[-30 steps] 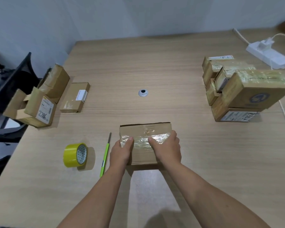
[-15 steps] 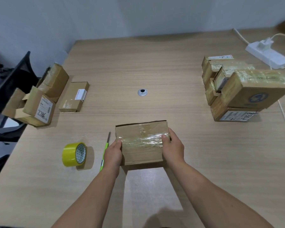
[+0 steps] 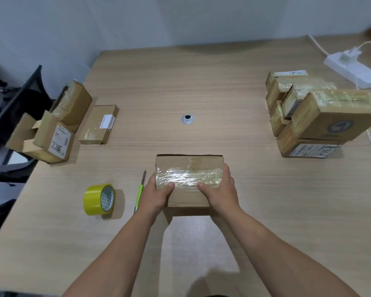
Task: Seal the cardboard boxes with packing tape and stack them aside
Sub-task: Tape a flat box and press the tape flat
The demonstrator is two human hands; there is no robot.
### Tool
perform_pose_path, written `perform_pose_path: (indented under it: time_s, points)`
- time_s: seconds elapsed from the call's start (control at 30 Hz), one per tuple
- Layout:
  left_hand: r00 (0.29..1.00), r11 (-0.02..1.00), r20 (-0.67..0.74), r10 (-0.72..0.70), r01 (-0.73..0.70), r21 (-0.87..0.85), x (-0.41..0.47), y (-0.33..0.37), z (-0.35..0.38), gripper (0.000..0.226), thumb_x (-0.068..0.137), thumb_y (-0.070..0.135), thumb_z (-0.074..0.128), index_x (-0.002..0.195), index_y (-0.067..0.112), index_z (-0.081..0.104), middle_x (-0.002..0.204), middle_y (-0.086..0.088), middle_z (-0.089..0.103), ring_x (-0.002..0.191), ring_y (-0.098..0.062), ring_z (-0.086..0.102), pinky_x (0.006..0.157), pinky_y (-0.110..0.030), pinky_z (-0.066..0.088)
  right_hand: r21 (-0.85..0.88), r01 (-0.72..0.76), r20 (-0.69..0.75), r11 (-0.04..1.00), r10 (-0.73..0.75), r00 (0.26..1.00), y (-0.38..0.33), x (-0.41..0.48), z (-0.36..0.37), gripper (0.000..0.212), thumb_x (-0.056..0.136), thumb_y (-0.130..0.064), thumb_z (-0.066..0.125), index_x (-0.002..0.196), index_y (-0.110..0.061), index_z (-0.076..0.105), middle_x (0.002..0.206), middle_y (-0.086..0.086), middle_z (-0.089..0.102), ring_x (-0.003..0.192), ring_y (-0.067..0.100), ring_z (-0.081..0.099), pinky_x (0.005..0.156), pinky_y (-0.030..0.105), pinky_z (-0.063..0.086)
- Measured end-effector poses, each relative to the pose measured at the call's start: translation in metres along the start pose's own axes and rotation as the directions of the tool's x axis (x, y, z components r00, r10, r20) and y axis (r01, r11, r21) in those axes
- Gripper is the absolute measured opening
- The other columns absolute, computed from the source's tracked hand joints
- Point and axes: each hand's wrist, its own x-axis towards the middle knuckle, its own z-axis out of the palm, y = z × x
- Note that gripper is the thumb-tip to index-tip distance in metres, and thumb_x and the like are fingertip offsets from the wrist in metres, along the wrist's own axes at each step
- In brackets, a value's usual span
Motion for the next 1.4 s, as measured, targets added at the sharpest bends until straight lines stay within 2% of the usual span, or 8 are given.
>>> perform_pose_path:
  time_s: [0.2,0.47,0.67,0.77,0.87,1.03,1.27,1.4]
  points:
    - [0.989,0.957,0.05,-0.136,0.144,-0.252,0.001,0.0,0.001,0.035,0.103,0.007,0.049,0.132,0.024,0.06,0.115,0.004,0.071,0.099,-0.01,0.067,0.072,-0.023,0.052,0.103,0.019,0.031,0.995,-0.022,0.999,-0.002,0.003,-0.007,0.087,0.094,-0.027,0.07,0.158,-0.041,0.014,0.155,-0.002,0.032,0.14,0.022,0.038,0.095,0.027,0.031]
    - [0.976,0.921,0.052,-0.211,0.216,-0.324,0.004,-0.002,-0.008,0.039,0.104,0.009,0.044,0.134,0.025,0.062,0.1,0.011,0.076,0.087,-0.006,0.071,0.07,-0.027,0.052,0.174,0.019,0.069,0.985,-0.032,0.997,-0.002,0.006,-0.006,0.075,0.102,-0.02,0.058,0.159,-0.043,0.015,0.161,-0.008,0.025,0.146,0.017,0.029,0.098,0.026,0.029]
    - [0.976,0.886,0.058,-0.208,0.213,-0.413,0.003,0.002,-0.013,0.036,0.103,0.008,0.043,0.134,0.011,0.062,0.088,0.008,0.077,0.075,-0.005,0.073,0.058,-0.02,0.055,0.2,-0.026,0.057,0.98,0.015,0.998,0.003,0.004,-0.004,0.062,0.104,-0.028,0.049,0.155,-0.05,0.021,0.162,-0.009,0.031,0.147,0.02,0.033,0.118,0.038,0.031]
    - [0.972,0.907,0.036,-0.231,0.229,-0.355,-0.002,0.008,-0.013,0.031,0.101,0.015,0.049,0.125,-0.001,0.062,0.085,0.001,0.074,0.07,-0.01,0.068,0.058,-0.024,0.051,0.173,-0.067,0.044,0.983,0.061,0.997,0.003,0.005,-0.004,0.054,0.097,-0.044,0.053,0.148,-0.043,0.037,0.147,-0.005,0.051,0.133,0.022,0.049,0.106,0.041,0.044]
    - [0.972,0.974,-0.122,-0.201,0.184,-0.134,0.001,0.008,-0.007,0.024,0.096,0.039,0.062,0.11,0.02,0.063,0.109,-0.003,0.067,0.1,-0.022,0.063,0.083,-0.036,0.05,0.068,-0.083,0.015,0.994,0.082,0.996,-0.004,0.002,-0.002,0.063,0.086,-0.054,0.07,0.134,-0.024,0.042,0.13,-0.001,0.057,0.11,0.02,0.055,0.08,0.031,0.045]
    - [0.972,0.99,-0.22,-0.088,0.109,0.087,-0.003,0.017,0.006,0.041,0.091,0.051,0.065,0.112,0.021,0.045,0.106,-0.001,0.058,0.099,-0.023,0.054,0.084,-0.033,0.04,-0.122,-0.068,-0.085,0.99,0.058,0.995,-0.012,-0.001,0.007,0.095,0.073,-0.065,0.075,0.141,-0.018,0.028,0.137,0.005,0.046,0.122,0.031,0.052,0.096,0.045,0.047]
    - [0.976,0.998,-0.214,-0.029,0.04,0.045,0.0,0.013,0.008,0.036,0.098,0.046,0.054,0.107,0.011,0.05,0.094,-0.003,0.06,0.093,-0.027,0.058,0.077,-0.037,0.041,-0.097,0.03,-0.104,0.995,-0.04,0.994,-0.01,0.003,0.002,0.078,0.09,-0.05,0.068,0.147,-0.016,0.027,0.144,0.009,0.043,0.124,0.031,0.05,0.09,0.038,0.043]
    - [0.979,0.999,-0.204,-0.026,0.021,-0.027,-0.002,0.013,0.004,0.029,0.104,0.039,0.047,0.105,0.01,0.054,0.091,0.002,0.06,0.084,-0.016,0.055,0.074,-0.035,0.037,-0.01,0.036,-0.122,0.999,-0.037,0.992,-0.006,0.007,-0.003,0.055,0.1,-0.039,0.057,0.146,-0.018,0.035,0.14,0.008,0.052,0.122,0.029,0.053,0.087,0.033,0.038]
